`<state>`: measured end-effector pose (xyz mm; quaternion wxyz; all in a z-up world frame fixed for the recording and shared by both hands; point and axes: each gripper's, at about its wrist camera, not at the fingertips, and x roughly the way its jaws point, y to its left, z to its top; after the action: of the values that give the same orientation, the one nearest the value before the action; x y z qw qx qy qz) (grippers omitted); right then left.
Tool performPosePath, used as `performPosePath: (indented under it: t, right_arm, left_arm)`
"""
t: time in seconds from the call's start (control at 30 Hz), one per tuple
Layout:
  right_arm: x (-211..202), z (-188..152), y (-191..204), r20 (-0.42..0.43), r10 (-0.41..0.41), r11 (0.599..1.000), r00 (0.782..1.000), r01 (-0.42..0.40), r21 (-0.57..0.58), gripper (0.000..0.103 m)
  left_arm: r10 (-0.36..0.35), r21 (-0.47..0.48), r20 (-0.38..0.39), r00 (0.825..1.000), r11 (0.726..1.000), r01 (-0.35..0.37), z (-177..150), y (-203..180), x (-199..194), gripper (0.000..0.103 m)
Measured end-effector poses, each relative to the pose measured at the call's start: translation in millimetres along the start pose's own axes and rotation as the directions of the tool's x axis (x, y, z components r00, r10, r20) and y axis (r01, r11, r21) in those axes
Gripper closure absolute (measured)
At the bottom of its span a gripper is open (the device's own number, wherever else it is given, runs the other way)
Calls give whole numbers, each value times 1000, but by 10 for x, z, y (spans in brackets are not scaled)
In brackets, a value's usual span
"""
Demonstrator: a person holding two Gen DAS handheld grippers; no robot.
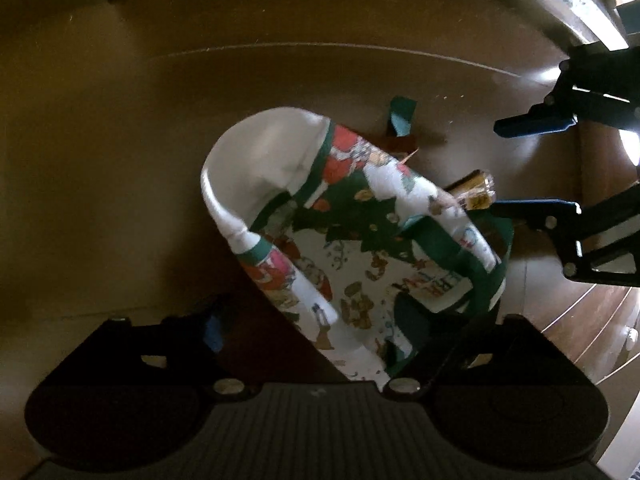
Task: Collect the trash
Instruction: 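Close the left tool on the patterned cloth bag while the right tool grasps the snack stick wrapper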
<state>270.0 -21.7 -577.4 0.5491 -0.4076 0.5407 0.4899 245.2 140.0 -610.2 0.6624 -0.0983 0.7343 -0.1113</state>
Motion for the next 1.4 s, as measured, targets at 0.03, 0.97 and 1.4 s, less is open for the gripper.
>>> performPosePath:
  t: [0.03, 0.97, 1.4]
  right_arm:
    - [2, -31, 24, -2, 5, 999, 1000, -6, -40, 56]
    - [243, -266, 575, 6, -77, 932, 997, 74, -355, 83]
    - [-521, -586, 441, -30, -197, 972, 980, 191, -141, 84]
  left_arm:
    - [0, -5, -1, 1000, 1000, 0, -2, 2, 11, 26]
    - [12, -1, 42, 999, 1000, -12, 61, -23, -99, 88]
    - [21, 118, 162, 987, 992, -41, -42, -197, -804, 97]
